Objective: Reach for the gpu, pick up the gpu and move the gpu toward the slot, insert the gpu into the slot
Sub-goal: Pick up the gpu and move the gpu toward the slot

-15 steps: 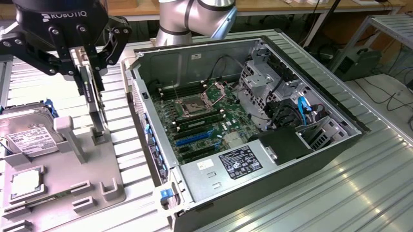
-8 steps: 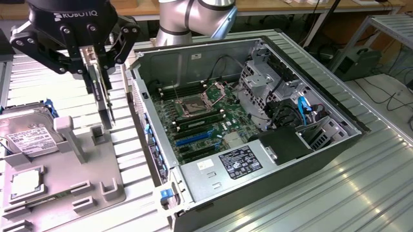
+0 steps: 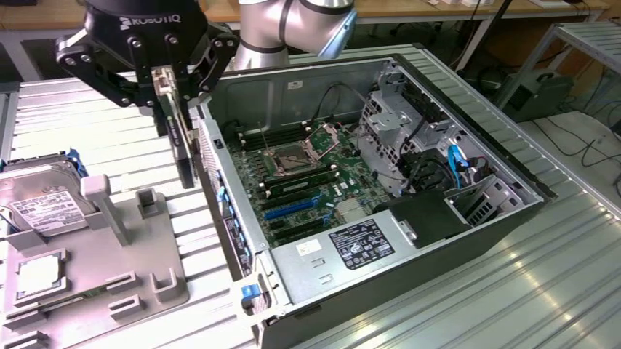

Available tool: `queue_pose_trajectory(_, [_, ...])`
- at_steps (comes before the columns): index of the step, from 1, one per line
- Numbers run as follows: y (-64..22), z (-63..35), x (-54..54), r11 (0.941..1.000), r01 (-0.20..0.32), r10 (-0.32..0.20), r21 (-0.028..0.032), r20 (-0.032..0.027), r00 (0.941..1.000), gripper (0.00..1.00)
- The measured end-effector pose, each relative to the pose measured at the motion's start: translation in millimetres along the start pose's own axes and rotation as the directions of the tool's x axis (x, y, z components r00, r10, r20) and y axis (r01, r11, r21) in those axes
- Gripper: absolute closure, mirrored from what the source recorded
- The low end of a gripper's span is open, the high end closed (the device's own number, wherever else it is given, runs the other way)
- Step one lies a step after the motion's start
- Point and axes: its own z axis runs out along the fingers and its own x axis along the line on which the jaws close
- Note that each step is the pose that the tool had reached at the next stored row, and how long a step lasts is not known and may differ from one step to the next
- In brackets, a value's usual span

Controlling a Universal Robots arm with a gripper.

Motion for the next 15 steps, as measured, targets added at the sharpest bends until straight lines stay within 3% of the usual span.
queue_pose_trajectory(15, [-1.9,0.9,-51.4,0.9999,-0.01,0.01,0.0001,0.0001,0.9999,0.73])
